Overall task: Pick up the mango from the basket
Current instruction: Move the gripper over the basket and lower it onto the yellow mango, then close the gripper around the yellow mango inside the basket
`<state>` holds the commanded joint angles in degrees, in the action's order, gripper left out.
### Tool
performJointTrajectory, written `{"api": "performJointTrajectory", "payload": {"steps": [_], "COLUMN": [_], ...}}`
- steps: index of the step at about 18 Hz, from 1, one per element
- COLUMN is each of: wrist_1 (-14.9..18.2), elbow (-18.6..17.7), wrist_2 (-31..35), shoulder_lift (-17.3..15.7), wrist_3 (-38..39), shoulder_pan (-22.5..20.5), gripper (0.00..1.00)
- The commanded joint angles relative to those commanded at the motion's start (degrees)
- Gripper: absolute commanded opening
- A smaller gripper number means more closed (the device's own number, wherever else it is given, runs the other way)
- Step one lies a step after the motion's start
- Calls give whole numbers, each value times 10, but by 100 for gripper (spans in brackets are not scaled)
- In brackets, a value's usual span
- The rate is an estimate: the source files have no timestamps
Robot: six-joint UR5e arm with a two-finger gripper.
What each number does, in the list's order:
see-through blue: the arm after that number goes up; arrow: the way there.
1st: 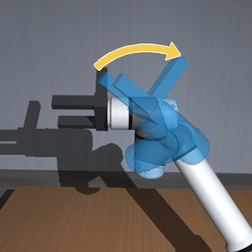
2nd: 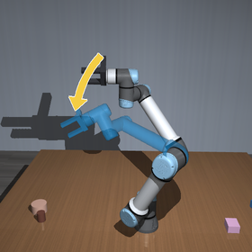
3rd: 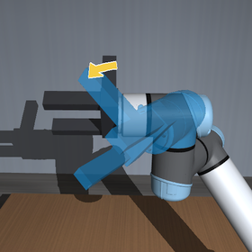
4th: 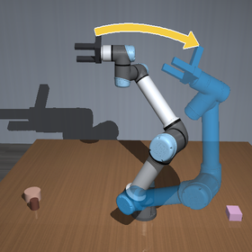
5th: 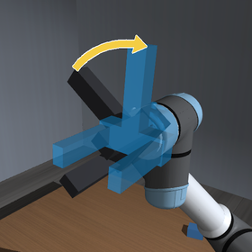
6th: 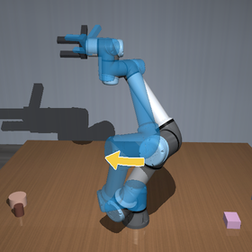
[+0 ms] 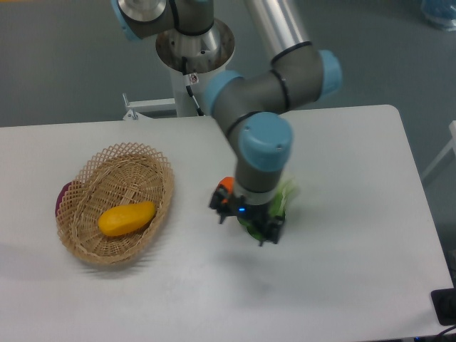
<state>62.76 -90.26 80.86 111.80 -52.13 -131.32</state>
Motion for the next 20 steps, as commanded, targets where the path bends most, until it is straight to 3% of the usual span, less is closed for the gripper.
{"api": "performJointTrajectory", "payload": {"steps": [4,10,15,20], "wrist_1": [-1,-8,-62,-69], "elbow": [-3,-49,-112,-124], "wrist_2": [-7,-4,-3,-2], "shoulder_lift": [0,-4,-18,-11], "wrist_3": [4,-2,-4,-2], "shoulder_pan": [53,113,139,149], "gripper": [100,100,100,100]}}
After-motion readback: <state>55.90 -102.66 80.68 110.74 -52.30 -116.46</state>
